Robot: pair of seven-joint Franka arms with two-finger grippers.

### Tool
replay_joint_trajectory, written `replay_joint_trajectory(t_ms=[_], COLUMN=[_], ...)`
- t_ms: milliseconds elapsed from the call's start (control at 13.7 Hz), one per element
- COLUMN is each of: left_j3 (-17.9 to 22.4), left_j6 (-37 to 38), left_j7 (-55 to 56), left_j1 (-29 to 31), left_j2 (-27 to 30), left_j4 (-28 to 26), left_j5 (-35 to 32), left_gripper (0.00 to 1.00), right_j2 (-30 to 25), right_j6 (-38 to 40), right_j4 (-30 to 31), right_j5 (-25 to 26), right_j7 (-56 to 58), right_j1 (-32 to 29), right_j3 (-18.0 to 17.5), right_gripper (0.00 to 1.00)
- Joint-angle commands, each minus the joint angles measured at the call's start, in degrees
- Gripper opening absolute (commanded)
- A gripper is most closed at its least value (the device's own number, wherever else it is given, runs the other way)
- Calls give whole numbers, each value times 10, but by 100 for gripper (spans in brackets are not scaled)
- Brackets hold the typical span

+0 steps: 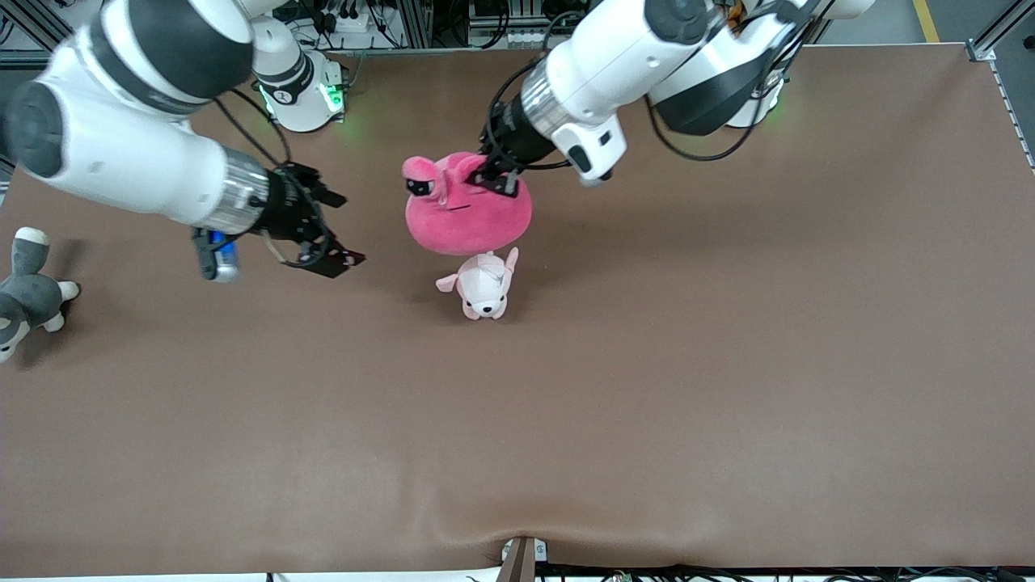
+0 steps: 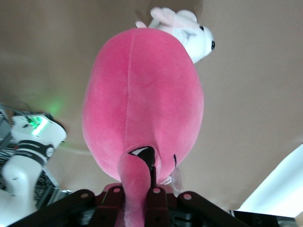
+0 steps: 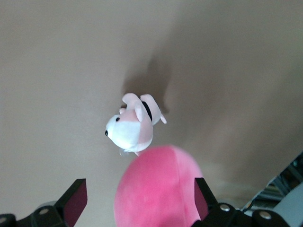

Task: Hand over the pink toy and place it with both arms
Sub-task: 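Grasp the pink plush with the right gripper beside the left gripper, then open the left gripper while the right gripper carries the plush away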

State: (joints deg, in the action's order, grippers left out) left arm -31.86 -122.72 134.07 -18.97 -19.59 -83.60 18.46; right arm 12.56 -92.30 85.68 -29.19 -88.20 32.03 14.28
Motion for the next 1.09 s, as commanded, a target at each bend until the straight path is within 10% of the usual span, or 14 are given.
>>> replay_joint_trajectory(t_ms=[0,292,438,583,1021], left_j3=[4,4,4,4,4], left_j6=[-51,-79,-79,-79,-79], left_j7=[43,52,52,52,52], left_j1=[-26,-28,-28,-27,-27], left_j2=[-21,-30,-30,-33,-33], left_j4=[25,25,25,25,25], left_j5=[-37,-53,-54,-54,-58], left_gripper=[0,0,0,0,0], right_j2=[4,-3,-2,2,27], right_j6=[17,58,59,50,40], right_j4=[-10,-10,-12,-17,-26], right_j5=[-25,-23,-24,-29,-72], right_j7=[-63,-95,-87,-92,-84], right_j1=[25,51,50,39,-6], right_j3=[8,7,8,12,13], right_gripper=[100,100,36,0,0])
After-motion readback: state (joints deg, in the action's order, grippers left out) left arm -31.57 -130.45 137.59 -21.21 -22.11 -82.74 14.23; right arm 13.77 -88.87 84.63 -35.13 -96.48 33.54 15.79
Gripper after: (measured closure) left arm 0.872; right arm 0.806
